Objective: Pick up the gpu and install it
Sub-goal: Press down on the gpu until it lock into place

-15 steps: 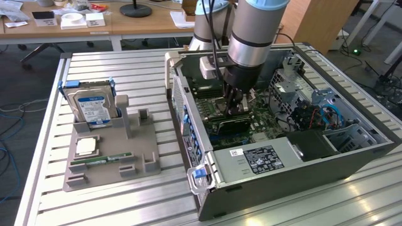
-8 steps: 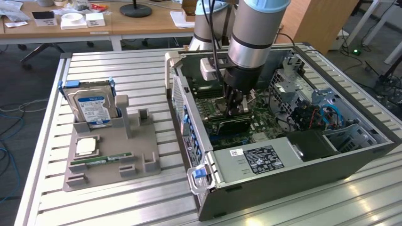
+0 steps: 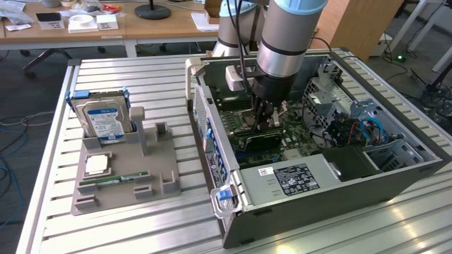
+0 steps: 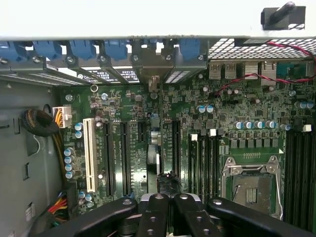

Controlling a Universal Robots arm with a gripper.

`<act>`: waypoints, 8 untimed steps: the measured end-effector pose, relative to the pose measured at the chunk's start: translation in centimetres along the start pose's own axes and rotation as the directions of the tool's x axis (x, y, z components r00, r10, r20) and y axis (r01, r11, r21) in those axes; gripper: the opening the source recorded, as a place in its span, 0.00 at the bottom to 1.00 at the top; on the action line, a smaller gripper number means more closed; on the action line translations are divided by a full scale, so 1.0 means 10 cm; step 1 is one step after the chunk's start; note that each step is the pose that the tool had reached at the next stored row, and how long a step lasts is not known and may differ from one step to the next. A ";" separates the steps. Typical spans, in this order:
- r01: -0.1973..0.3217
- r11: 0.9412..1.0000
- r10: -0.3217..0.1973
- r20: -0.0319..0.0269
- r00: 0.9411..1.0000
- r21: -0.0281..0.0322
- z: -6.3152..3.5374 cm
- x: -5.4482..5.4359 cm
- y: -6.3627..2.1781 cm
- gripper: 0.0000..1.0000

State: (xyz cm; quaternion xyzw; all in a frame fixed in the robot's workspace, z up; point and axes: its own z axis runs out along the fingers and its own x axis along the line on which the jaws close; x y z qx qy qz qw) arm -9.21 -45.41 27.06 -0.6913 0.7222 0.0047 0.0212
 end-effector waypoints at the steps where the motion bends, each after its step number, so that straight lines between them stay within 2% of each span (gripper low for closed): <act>1: 0.000 1.000 0.000 0.000 1.000 0.000 0.000 0.00 -0.001 0.11; 8: 0.000 1.000 0.000 0.000 1.000 0.000 0.032 0.01 0.000 0.11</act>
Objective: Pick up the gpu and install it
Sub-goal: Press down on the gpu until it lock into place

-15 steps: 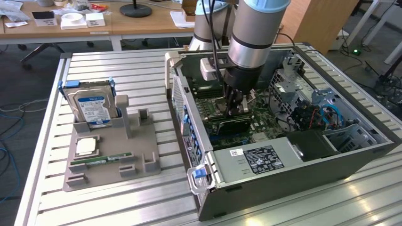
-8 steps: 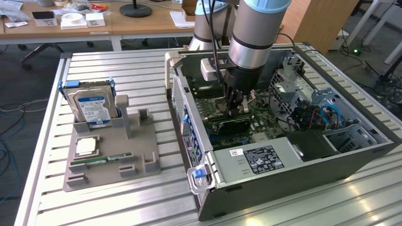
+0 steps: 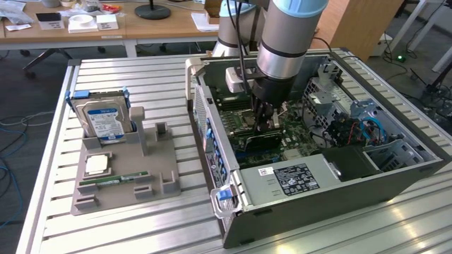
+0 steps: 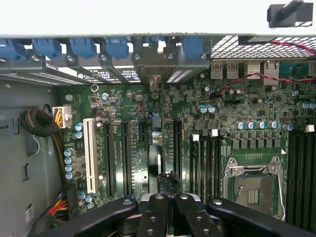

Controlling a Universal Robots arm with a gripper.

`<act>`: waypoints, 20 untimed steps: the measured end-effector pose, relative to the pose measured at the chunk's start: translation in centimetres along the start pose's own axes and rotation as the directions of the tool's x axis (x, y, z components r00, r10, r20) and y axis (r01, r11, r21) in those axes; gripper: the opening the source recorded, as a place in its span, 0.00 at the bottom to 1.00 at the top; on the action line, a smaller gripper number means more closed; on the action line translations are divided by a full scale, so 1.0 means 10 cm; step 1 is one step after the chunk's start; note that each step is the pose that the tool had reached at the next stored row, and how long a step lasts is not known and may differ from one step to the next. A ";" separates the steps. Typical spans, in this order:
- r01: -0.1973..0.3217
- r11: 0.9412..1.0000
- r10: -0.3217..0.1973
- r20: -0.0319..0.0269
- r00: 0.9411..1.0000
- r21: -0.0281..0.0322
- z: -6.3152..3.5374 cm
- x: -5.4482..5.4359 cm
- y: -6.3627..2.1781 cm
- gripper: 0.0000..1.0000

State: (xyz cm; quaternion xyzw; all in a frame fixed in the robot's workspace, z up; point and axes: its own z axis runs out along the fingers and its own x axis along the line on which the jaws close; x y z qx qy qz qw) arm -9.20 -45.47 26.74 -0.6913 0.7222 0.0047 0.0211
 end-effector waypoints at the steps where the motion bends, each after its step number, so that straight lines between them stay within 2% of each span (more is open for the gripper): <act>1: 0.000 1.000 0.000 0.000 1.000 0.000 0.001 0.00 0.000 0.11; 20: 0.000 1.000 0.000 0.000 1.000 0.000 0.030 0.00 0.000 0.11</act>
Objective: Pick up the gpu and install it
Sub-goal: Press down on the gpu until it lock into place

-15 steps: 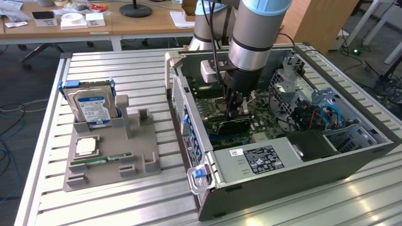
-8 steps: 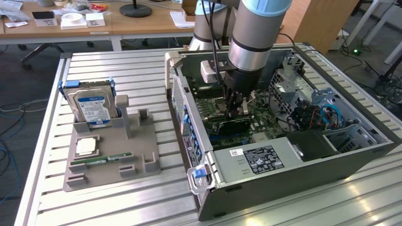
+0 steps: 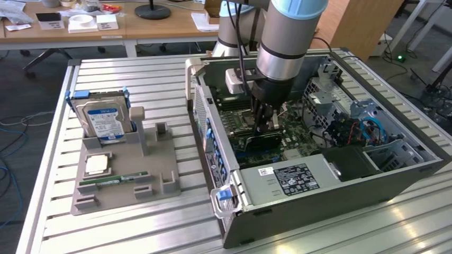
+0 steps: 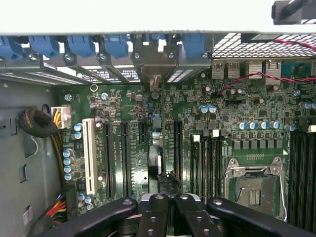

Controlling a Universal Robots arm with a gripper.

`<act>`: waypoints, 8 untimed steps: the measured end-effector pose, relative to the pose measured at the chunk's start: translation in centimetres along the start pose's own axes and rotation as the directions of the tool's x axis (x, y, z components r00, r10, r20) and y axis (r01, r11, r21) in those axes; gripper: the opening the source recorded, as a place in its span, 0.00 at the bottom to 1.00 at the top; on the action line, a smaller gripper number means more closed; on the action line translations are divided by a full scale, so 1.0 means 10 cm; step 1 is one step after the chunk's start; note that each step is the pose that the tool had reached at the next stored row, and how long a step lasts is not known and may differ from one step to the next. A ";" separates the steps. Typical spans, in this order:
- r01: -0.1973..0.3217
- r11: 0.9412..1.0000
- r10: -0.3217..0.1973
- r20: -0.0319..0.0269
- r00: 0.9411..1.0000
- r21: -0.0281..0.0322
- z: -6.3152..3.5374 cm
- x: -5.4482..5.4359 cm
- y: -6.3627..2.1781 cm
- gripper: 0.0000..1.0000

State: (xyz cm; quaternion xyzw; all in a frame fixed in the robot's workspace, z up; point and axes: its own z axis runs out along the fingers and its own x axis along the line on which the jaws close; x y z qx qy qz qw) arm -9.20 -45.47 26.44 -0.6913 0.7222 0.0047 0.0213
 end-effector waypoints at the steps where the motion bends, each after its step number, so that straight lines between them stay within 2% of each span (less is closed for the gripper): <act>1: 0.000 1.000 0.000 0.000 1.000 0.000 0.003 0.00 0.000 0.11; 8: 0.000 1.000 0.000 0.000 1.000 0.000 0.009 0.00 0.000 0.11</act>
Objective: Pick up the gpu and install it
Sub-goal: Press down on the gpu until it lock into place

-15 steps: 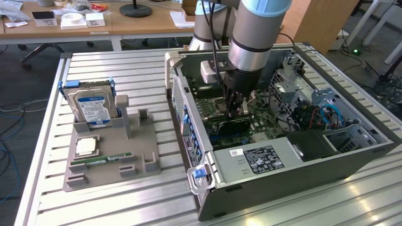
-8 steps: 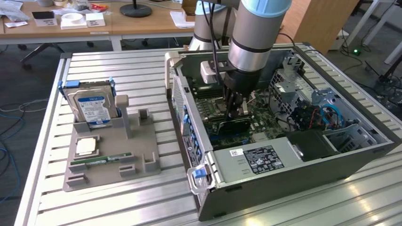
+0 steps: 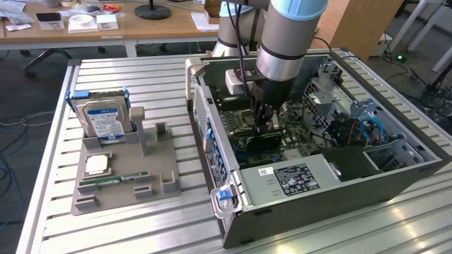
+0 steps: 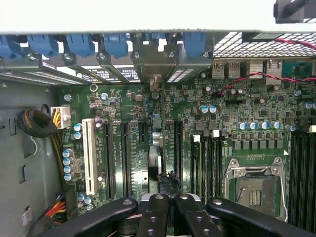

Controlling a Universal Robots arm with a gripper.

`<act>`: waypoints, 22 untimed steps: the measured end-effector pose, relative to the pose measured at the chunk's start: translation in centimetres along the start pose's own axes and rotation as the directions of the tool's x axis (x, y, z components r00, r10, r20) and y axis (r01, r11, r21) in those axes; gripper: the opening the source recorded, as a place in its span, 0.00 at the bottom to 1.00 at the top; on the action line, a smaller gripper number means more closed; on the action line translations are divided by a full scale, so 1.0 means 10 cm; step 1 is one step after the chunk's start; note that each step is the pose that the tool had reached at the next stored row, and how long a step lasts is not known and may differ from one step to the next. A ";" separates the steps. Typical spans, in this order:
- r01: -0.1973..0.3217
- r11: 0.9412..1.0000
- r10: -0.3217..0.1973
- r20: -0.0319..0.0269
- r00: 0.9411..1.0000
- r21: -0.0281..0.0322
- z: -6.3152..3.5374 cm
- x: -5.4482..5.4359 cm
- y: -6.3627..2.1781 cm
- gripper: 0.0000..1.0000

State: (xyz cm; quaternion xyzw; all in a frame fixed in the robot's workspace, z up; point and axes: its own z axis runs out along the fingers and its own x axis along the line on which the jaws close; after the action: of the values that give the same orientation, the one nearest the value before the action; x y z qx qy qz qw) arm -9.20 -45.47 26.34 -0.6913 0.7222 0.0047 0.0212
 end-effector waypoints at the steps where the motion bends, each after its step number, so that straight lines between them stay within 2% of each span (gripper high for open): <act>1: 0.000 1.000 0.000 0.000 1.000 0.000 0.001 0.00 0.000 0.11; 22: 0.000 1.000 0.000 0.000 1.000 0.000 0.014 0.01 0.015 0.11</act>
State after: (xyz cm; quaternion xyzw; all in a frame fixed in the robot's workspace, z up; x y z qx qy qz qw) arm -9.35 -45.61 26.20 -0.6913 0.7222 0.0045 0.0210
